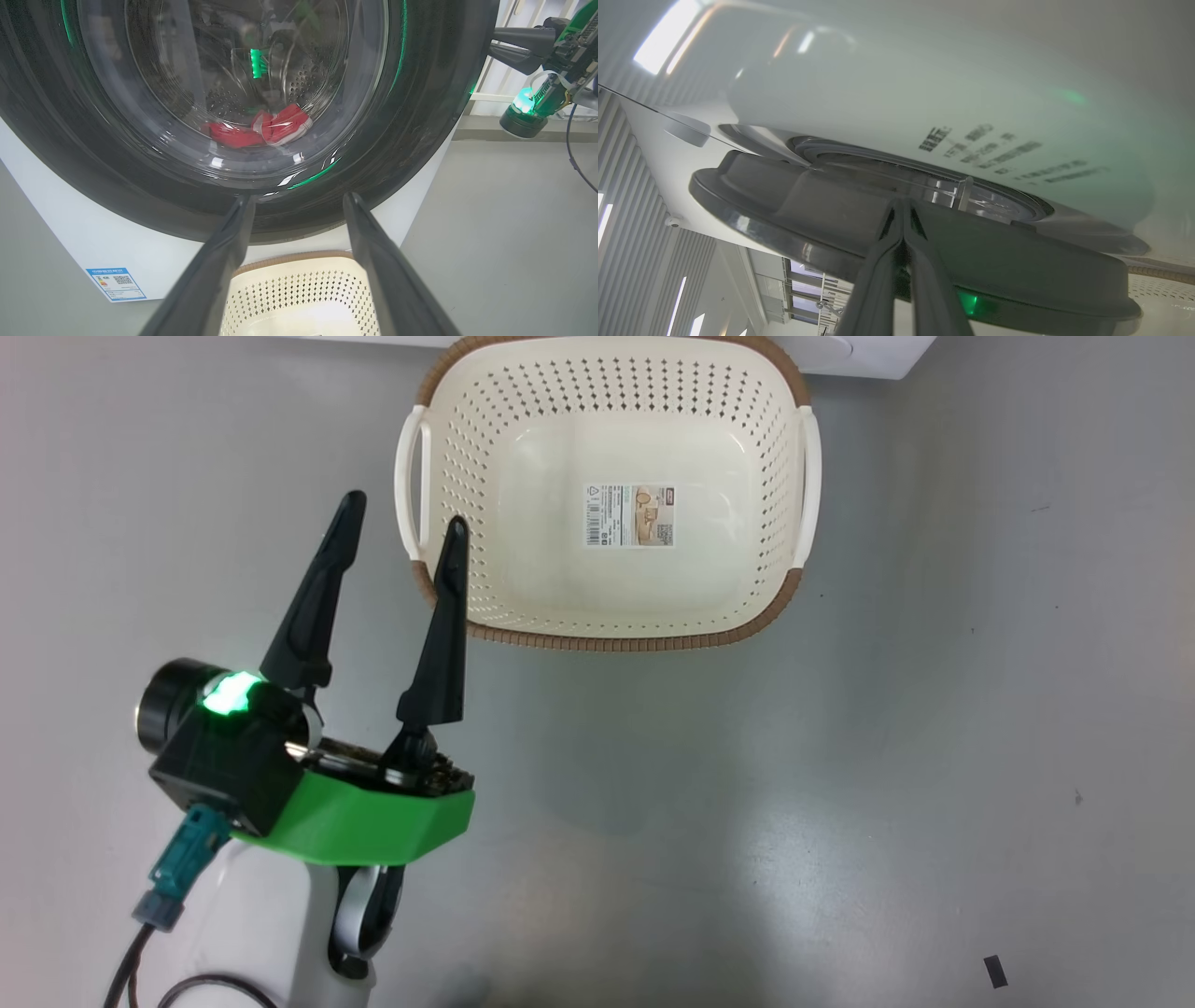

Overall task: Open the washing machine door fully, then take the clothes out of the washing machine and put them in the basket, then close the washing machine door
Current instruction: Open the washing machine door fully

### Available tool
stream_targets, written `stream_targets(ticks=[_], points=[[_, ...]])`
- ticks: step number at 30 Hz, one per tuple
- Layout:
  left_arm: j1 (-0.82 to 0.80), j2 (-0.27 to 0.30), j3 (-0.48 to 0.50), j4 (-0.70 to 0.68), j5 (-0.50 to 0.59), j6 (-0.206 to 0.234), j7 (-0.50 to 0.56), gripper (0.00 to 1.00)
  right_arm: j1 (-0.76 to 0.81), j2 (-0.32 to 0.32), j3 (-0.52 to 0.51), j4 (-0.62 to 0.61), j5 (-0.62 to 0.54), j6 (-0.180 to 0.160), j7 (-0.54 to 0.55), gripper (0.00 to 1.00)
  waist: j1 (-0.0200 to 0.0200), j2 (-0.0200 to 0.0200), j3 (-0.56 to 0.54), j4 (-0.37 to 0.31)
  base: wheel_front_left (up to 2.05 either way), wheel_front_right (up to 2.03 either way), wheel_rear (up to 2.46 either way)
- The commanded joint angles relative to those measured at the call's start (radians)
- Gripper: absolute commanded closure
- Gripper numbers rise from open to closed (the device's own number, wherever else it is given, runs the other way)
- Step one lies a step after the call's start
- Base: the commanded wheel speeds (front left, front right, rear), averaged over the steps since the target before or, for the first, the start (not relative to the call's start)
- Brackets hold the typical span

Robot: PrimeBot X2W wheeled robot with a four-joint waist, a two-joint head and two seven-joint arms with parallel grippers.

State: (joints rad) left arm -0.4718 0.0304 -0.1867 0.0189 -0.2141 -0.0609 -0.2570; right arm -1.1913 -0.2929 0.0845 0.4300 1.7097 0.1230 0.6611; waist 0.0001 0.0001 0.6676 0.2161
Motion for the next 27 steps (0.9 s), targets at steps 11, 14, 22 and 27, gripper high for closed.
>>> stream_targets(ticks=[11,14,22,27], points=[[0.005,0.020,0.022,-0.007,0.010,-0.001,-0.005,0.00,-0.003,0.053,0.047,0.022,-0.055,0.008,0.061,1.00,0.0000,-0.0001,-0.012,0.009,0.00,0.00,0.00],[0.008,0.020,0.018,-0.006,0.011,-0.001,-0.005,0.00,-0.009,0.064,0.045,0.030,-0.056,0.008,0.067,1.00,0.0000,-0.0001,-0.013,0.015,0.00,0.00,0.00],[0.015,0.020,0.011,-0.001,0.009,-0.004,-0.005,0.00,-0.018,0.073,0.048,0.049,-0.071,0.008,0.089,1.00,0.0000,-0.0001,-0.021,0.030,0.00,0.00,0.00],[0.016,0.020,0.006,-0.003,0.011,-0.005,-0.005,0.00,-0.036,0.085,0.042,0.067,-0.078,0.008,0.088,1.00,0.0000,-0.0001,-0.018,0.037,0.00,0.00,0.00]])
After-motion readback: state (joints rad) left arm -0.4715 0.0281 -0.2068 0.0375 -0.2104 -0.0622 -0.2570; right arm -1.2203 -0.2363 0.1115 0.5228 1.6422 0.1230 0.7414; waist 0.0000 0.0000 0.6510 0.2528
